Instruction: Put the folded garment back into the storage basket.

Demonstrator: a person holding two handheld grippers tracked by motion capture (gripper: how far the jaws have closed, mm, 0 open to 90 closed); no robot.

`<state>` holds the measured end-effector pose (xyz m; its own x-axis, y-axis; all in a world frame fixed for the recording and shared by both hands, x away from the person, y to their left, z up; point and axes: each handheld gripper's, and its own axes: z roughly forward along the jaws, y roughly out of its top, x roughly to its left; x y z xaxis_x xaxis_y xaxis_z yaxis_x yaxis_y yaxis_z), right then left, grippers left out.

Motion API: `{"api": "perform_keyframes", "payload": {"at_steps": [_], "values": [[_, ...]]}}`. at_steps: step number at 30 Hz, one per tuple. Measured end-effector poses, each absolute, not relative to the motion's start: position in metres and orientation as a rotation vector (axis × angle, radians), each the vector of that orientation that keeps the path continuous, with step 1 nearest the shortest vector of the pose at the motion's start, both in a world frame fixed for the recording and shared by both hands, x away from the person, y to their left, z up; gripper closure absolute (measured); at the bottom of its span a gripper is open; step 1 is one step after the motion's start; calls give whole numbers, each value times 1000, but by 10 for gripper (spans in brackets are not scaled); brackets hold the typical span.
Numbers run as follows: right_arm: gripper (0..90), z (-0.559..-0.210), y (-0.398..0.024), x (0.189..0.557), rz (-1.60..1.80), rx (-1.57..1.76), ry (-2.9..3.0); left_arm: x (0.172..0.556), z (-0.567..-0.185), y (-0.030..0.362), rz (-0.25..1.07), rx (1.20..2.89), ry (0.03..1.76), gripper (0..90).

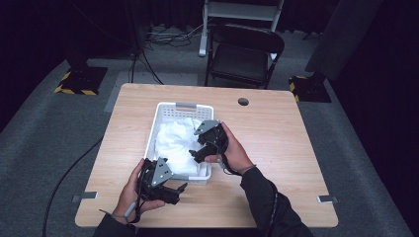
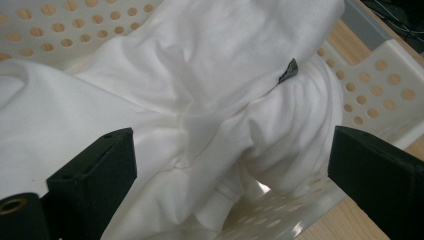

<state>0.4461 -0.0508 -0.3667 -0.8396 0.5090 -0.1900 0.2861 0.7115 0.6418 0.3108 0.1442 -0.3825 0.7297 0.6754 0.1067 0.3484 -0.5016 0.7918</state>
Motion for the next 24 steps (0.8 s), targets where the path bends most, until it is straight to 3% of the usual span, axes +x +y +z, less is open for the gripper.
{"api": "perform_keyframes", "payload": {"at_steps": [24], "values": [[54,-362,-73,426,872,573,2559,303,-383,127,571,2153,722,27]]}}
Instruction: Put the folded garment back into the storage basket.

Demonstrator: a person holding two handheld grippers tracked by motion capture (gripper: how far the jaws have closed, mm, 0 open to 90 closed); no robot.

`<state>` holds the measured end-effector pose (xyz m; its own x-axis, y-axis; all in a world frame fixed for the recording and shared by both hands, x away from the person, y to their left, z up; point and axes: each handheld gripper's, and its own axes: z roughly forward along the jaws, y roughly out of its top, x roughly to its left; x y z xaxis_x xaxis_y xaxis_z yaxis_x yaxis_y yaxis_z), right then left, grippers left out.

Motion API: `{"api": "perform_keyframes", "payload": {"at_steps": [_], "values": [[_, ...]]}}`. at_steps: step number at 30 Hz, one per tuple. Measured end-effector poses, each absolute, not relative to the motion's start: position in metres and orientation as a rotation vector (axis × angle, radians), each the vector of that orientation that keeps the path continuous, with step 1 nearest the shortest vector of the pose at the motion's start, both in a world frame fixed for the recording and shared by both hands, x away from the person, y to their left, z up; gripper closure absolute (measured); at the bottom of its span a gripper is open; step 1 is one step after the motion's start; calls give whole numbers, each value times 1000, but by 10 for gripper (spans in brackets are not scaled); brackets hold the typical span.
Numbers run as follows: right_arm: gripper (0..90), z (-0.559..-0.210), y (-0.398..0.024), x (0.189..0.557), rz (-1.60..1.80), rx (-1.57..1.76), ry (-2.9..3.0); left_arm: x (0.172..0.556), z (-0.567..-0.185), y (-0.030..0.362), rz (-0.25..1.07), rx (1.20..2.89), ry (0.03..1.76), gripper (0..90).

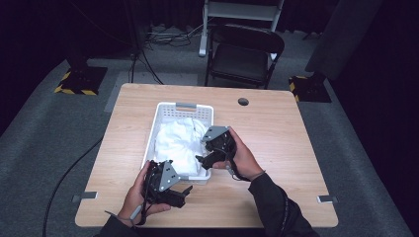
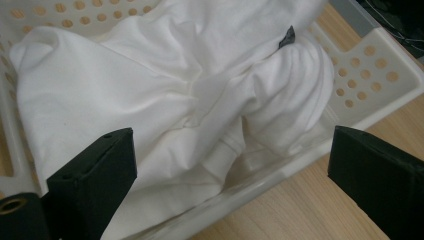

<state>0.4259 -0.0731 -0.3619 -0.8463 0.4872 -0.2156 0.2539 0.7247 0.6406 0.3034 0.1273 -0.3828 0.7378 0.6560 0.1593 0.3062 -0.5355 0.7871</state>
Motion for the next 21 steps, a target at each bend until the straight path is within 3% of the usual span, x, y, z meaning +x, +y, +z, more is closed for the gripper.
{"api": "perform_keyframes", "payload": {"at_steps": [21], "values": [[49,-349,-110,402,868,537,2535,302,-376,103,586,2137,666,29]]}}
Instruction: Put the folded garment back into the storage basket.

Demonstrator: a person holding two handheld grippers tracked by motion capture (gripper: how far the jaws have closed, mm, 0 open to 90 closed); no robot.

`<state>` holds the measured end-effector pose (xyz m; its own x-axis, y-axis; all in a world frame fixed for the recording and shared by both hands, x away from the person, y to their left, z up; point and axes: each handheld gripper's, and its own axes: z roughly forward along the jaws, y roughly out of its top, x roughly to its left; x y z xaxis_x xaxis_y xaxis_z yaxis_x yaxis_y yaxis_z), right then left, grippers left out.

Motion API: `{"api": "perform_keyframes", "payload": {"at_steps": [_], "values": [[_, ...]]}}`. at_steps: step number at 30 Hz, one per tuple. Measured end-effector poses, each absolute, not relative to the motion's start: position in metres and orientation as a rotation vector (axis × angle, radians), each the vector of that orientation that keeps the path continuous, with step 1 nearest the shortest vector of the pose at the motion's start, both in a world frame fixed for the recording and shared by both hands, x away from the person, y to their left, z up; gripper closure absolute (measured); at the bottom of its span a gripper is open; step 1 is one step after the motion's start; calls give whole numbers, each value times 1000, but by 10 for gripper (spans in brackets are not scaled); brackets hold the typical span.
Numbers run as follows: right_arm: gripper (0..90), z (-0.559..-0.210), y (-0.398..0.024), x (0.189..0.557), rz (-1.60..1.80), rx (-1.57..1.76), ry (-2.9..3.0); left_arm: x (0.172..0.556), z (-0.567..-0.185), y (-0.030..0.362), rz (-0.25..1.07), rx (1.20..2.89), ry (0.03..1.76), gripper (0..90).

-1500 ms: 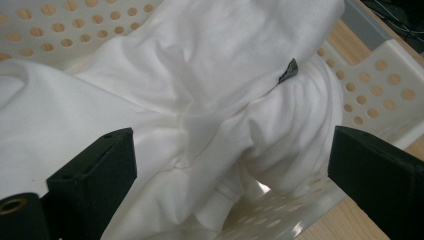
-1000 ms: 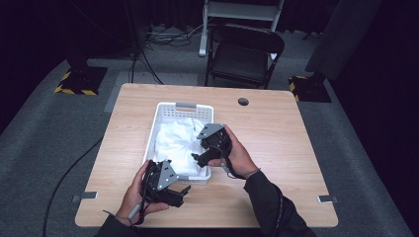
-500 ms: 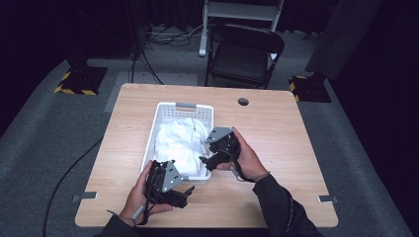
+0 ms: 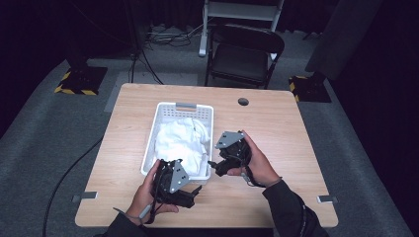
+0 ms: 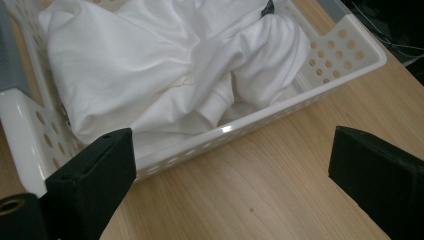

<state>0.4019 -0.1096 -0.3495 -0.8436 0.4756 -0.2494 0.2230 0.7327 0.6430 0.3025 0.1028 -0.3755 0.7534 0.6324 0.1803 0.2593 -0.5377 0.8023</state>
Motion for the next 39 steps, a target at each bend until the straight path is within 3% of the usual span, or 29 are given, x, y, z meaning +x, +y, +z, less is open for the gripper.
{"api": "perform_keyframes", "payload": {"at_steps": [39], "values": [[42,-357,-158,361,837,501,2518,291,-386,42,585,2244,486,39]]}}
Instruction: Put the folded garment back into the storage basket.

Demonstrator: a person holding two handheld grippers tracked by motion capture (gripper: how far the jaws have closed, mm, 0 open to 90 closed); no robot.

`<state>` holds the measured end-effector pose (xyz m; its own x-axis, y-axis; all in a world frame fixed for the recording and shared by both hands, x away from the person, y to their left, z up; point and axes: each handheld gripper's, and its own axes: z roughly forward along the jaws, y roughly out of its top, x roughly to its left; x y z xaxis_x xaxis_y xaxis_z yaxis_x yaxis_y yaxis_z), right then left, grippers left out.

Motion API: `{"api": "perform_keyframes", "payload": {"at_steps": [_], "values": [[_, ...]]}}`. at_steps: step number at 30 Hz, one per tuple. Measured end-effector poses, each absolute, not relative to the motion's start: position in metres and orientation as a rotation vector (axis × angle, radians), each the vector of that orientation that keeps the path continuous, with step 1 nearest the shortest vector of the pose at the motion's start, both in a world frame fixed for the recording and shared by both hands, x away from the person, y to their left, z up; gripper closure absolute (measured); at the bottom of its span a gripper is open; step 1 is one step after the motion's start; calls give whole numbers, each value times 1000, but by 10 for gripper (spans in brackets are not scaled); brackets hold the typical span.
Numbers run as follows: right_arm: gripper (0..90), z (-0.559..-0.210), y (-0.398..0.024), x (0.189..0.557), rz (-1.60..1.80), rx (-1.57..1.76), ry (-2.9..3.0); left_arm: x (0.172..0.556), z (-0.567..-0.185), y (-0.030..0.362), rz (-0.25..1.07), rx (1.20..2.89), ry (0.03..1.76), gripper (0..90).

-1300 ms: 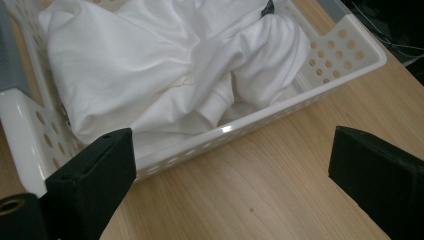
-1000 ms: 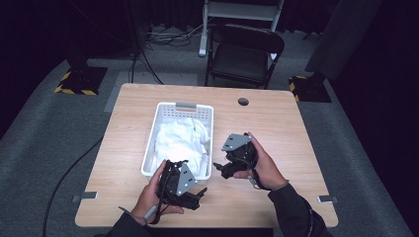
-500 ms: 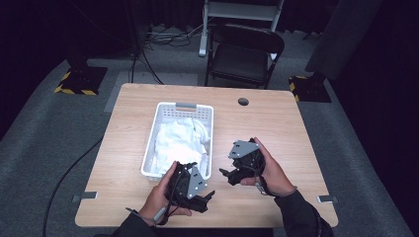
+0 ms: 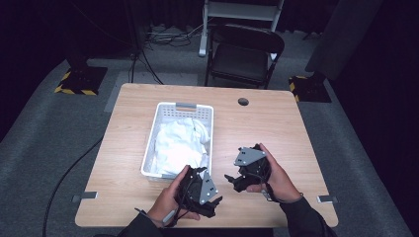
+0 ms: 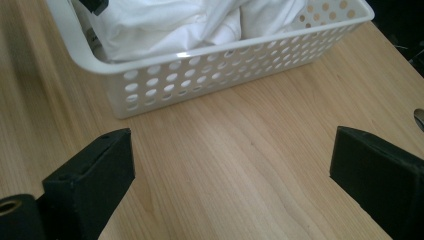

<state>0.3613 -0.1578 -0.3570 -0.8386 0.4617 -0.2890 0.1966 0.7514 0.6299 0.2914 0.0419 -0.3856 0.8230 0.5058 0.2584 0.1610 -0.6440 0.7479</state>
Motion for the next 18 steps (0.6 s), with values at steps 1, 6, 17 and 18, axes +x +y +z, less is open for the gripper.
{"api": "perform_keyframes", "payload": {"at_steps": [1,6,17,18], "values": [[41,-358,-159,360,831,499,2518,291,-386,40,589,2246,477,40],[41,-364,-166,357,816,506,2523,289,-388,34,582,2261,454,41],[40,-381,-186,347,773,536,2539,285,-398,16,524,2298,409,51],[39,-382,-188,346,770,541,2541,285,-400,15,517,2306,409,52]]}}
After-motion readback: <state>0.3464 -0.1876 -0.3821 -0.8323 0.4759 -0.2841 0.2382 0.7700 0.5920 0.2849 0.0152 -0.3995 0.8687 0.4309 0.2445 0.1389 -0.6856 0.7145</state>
